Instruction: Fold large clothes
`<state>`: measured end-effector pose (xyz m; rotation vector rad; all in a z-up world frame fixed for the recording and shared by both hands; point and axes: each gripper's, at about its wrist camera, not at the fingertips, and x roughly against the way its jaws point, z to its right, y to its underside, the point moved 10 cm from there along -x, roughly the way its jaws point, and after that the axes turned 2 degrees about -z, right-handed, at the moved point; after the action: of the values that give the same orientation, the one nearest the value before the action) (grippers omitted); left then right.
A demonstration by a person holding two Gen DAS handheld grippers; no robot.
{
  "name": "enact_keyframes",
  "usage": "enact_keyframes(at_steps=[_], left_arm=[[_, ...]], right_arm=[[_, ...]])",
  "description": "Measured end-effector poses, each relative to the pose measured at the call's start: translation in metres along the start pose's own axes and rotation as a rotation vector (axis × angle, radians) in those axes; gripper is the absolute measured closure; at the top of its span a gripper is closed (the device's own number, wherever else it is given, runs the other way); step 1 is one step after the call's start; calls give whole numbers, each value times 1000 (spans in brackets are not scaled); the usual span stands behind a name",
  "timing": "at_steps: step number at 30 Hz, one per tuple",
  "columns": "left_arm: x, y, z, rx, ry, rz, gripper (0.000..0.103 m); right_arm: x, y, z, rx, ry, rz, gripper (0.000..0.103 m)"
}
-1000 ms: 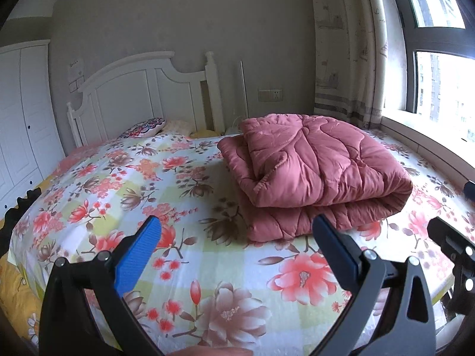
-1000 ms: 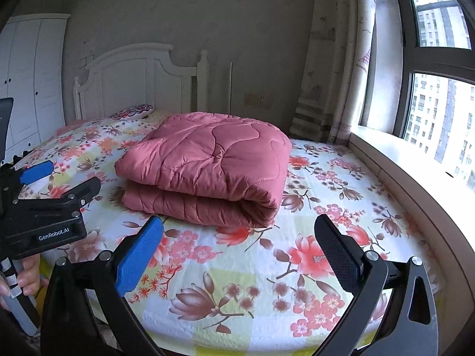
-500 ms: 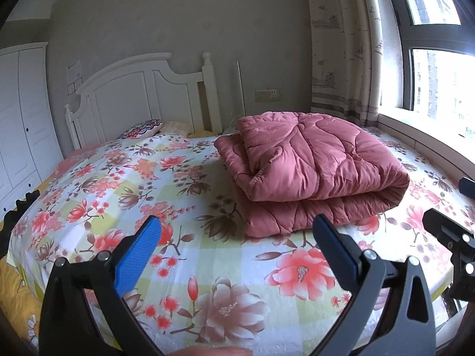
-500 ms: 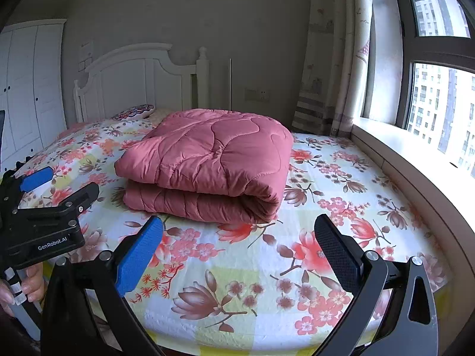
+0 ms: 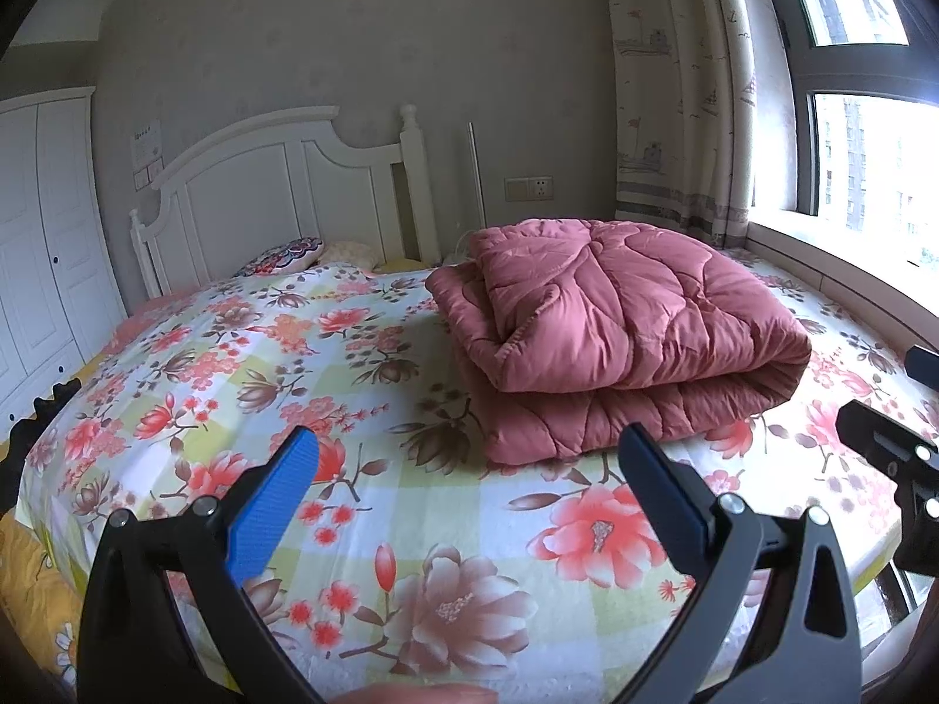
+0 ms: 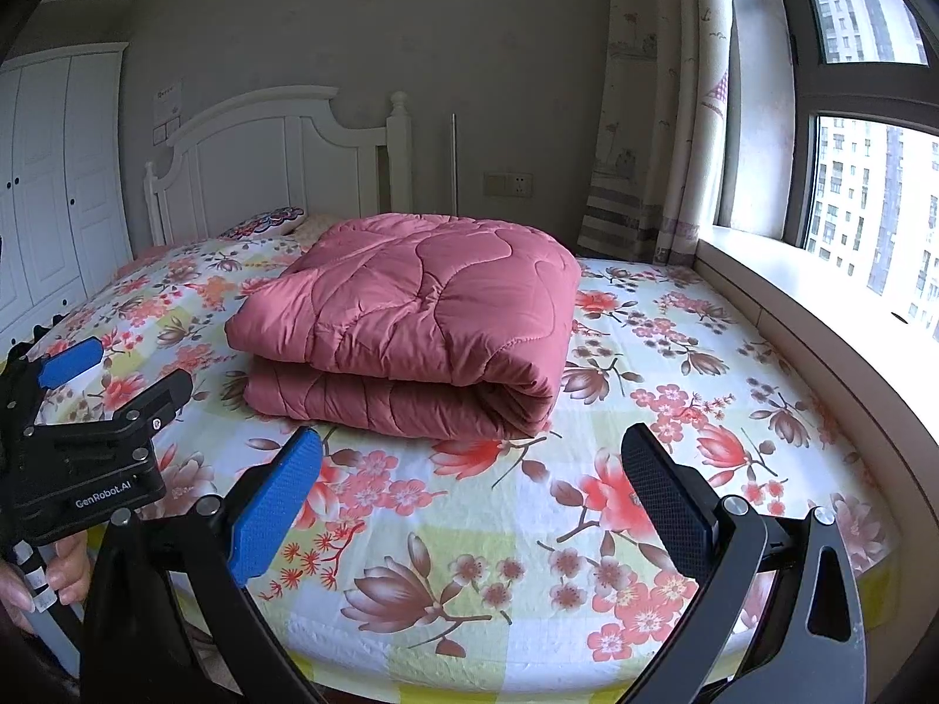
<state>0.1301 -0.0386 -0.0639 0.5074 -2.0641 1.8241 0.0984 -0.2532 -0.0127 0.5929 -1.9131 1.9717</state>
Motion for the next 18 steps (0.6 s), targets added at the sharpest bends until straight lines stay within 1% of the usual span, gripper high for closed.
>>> enact_keyframes(at_steps=[18], left_arm=[[-1,3,-1,-1,-4,-2,2]], right_arm=[[-5,5,-6,-3,2,-12,5]])
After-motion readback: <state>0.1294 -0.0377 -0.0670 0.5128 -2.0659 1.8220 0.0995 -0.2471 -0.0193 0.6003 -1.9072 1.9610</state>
